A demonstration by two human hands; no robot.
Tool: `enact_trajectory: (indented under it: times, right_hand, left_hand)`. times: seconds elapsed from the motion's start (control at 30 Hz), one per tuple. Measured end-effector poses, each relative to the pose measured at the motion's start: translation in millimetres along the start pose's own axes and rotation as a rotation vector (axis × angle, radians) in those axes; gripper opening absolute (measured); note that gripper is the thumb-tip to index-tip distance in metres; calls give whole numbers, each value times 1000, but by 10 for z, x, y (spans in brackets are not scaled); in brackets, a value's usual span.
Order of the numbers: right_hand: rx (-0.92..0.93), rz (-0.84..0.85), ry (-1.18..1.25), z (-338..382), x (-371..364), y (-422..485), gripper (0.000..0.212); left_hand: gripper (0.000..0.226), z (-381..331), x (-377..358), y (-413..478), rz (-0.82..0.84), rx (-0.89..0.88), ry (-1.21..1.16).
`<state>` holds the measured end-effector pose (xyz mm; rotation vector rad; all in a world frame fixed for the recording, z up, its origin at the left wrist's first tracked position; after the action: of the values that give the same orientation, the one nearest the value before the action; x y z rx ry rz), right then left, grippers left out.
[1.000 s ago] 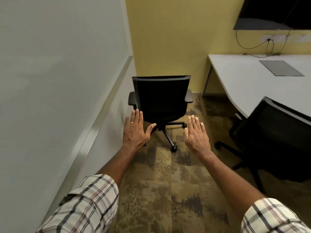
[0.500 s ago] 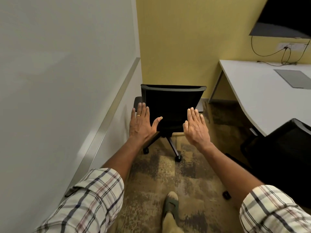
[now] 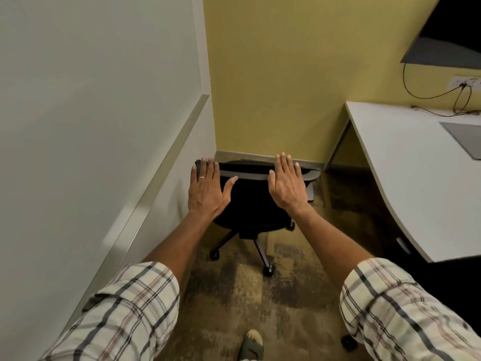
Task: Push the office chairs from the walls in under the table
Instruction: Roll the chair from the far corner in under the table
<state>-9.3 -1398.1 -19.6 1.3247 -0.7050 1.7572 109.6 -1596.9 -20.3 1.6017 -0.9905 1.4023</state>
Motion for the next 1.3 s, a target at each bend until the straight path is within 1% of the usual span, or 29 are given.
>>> enact_trajectory:
  times: [0.07, 0.13, 0.27, 0.33, 0.43, 0.5, 0.53, 0.57, 0.63, 0.7, 0.73, 0.83, 0.9, 1.03, 1.2, 1.3]
  right_hand:
    - [10, 75, -5, -73, -120, 200, 63]
    - [35, 52, -21, -80, -203, 152, 63]
    - [-40, 113, 1, -354, -280, 588, 64]
    - [-13, 106, -45, -389, -315, 555, 65]
    - [7, 143, -50, -408, -342, 756, 68]
    - [9, 210, -43, -442, -395, 894, 69]
    - [22, 235, -47, -436, -398, 875, 69]
    - [3, 249, -43, -477, -417, 868, 68]
    - [-41, 218, -42, -543, -406, 850, 66]
    - [-47, 164, -66, -595, -351, 775, 65]
    - [-45, 166, -70, -590, -358, 807, 64]
    - [-22, 144, -87, -524, -397, 709, 64]
    - [-67, 148, -73, -549, -442, 690, 62]
    - [-89, 152, -82, -564, -452, 634, 59]
    - [-100, 191, -91, -404, -580, 613, 59]
    - [-108, 203, -98, -300, -632, 519, 62]
  left_hand:
    - [88, -20, -163, 218, 68, -5, 35]
    - [86, 58, -208, 203, 52, -1, 24]
    - [84, 73, -325, 704, 118, 13, 14]
    - [85, 73, -371, 691, 118, -8, 11]
    - [86, 122, -417, 890, 110, -16, -35]
    - [85, 148, -487, 1071, 127, -66, -63]
    - [84, 138, -492, 1047, 110, -98, -52]
    - [82, 93, -530, 1112, 118, -170, -46]
    - [80, 33, -586, 1247, 127, -294, -24]
    - [82, -34, -582, 1260, 112, -341, -25]
    - [83, -19, -610, 1328, 130, -360, -27]
    - [87, 49, -608, 1265, 121, -357, -44]
    - [88, 34, -645, 1333, 160, -401, -40]
    - [87, 4, -659, 1362, 179, -423, -61]
    - [81, 200, -717, 1362, 210, -447, -47]
    - [81, 305, -751, 1278, 223, -459, -30]
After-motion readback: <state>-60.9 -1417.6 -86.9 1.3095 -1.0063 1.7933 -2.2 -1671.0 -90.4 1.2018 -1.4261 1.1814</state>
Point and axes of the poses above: each hand's wrist, its own y-axis towards the middle knuckle, its own x-axis out of the back of the hand, z = x × y, the point moved 5 cm from there along y, towards the middle knuckle, and after that the axes turned 7 degrees about z, right-handed, at the moved point
